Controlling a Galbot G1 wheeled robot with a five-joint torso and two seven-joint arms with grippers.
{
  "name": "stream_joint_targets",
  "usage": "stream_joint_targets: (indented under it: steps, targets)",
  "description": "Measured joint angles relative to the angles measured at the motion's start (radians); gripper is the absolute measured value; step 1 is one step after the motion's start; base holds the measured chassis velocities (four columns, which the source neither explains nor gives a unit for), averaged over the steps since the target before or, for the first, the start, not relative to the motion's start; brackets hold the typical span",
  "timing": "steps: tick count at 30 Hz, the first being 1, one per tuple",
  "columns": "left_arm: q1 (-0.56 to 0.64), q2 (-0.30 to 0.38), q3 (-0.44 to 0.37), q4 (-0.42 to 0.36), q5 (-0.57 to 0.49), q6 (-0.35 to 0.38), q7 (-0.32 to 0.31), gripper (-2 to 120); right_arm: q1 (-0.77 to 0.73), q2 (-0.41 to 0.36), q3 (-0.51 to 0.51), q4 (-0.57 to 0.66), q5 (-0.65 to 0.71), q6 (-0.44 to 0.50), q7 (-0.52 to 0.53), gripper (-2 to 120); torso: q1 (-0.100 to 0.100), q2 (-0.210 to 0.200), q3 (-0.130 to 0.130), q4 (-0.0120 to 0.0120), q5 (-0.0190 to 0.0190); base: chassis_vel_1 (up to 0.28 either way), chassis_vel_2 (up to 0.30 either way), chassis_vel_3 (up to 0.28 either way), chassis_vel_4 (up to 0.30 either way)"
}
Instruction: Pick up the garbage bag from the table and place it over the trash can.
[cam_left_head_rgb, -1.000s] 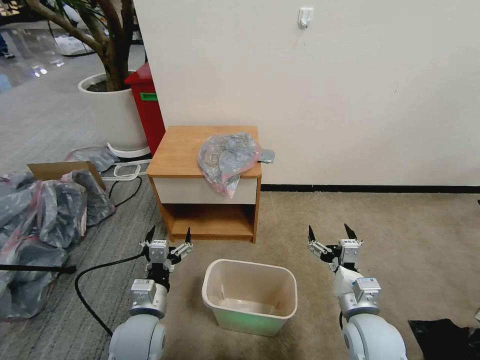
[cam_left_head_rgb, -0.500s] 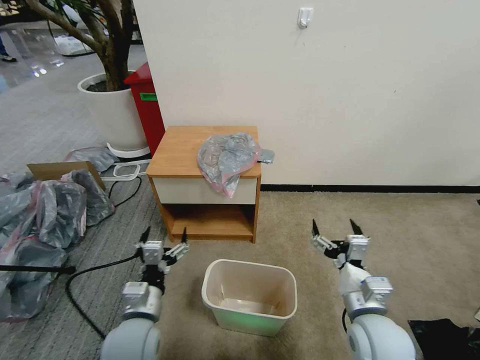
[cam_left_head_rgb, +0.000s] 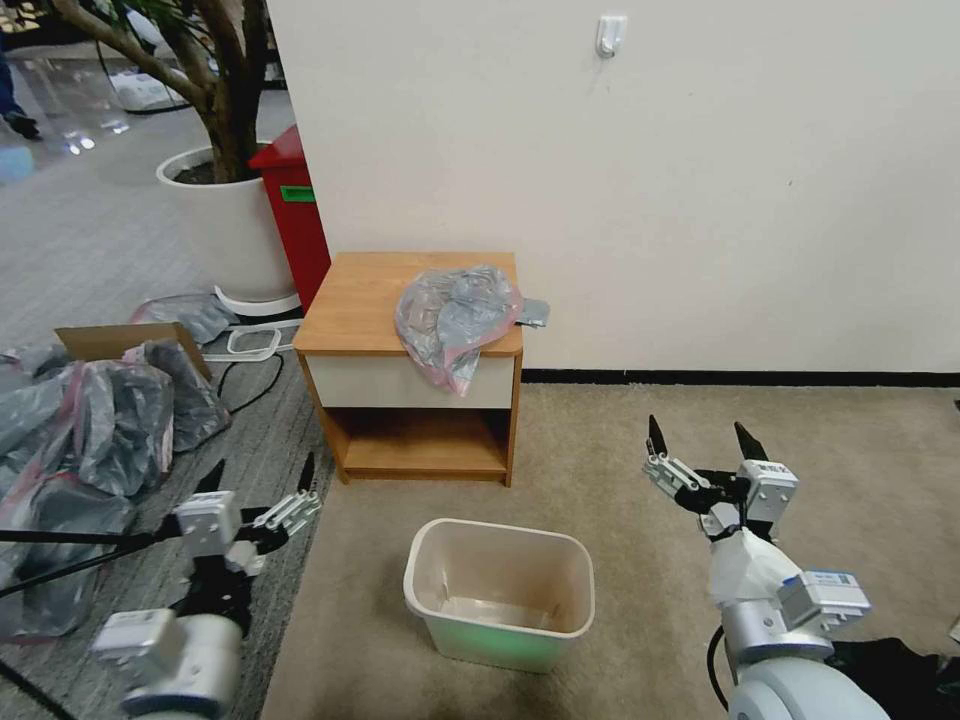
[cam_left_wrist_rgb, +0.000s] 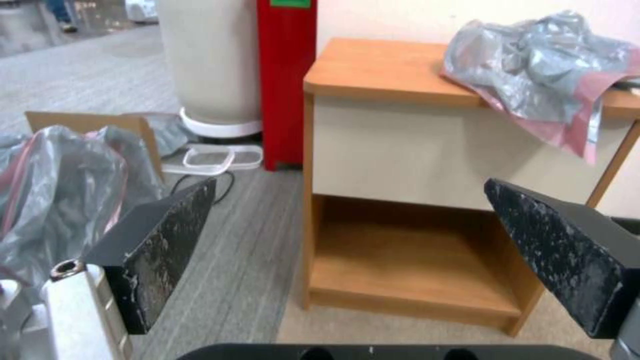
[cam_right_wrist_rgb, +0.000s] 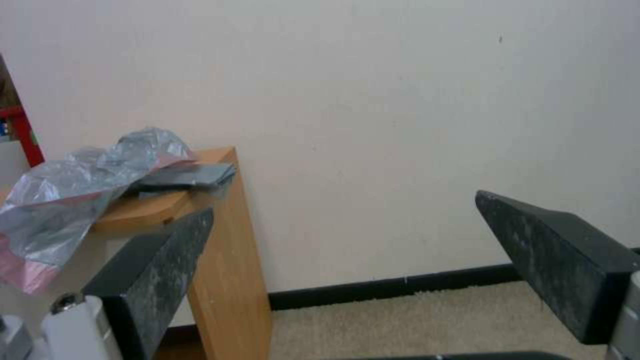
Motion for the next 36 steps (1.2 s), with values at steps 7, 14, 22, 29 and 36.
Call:
stream_joint_targets:
  steps: [7, 14, 22, 29, 36]
  targets:
    - [0.012, 0.012, -0.002, 0.0, -0.002, -0.004, -0.002, 100, -0.007, 0.003, 0.0, 0.006, -0.002, 0.001, 0.0, 100, 0.0, 0.0, 0.0, -0.0001, -0.0001, 0.0, 0.0, 0.0, 0.0]
    - [0.053, 0.062, -0.002, 0.005, 0.004, -0.041, -0.003, 100, -0.024, 0.001, 0.004, 0.022, -0.003, 0.003, -0.001, 100, 0.0, 0.0, 0.0, -0.0001, 0.0001, 0.0, 0.0, 0.0, 0.0]
    - [0.055, 0.083, 0.002, 0.007, -0.004, -0.053, -0.003, 100, -0.031, 0.004, 0.005, 0.028, -0.003, 0.004, -0.002, 100, 0.0, 0.0, 0.0, -0.0002, 0.0001, 0.0, 0.0, 0.0, 0.0]
    - [0.055, 0.089, 0.004, 0.008, -0.006, -0.058, -0.002, 100, -0.043, 0.003, 0.005, 0.033, -0.004, 0.005, -0.002, 100, 0.0, 0.0, 0.0, -0.0001, 0.0001, 0.0, 0.0, 0.0, 0.0]
    - [0.056, 0.088, 0.004, 0.009, -0.008, -0.061, -0.002, 100, -0.048, 0.006, 0.005, 0.037, -0.005, 0.005, -0.002, 100, 0.0, 0.0, 0.0, -0.0001, 0.0001, 0.0, 0.0, 0.0, 0.0]
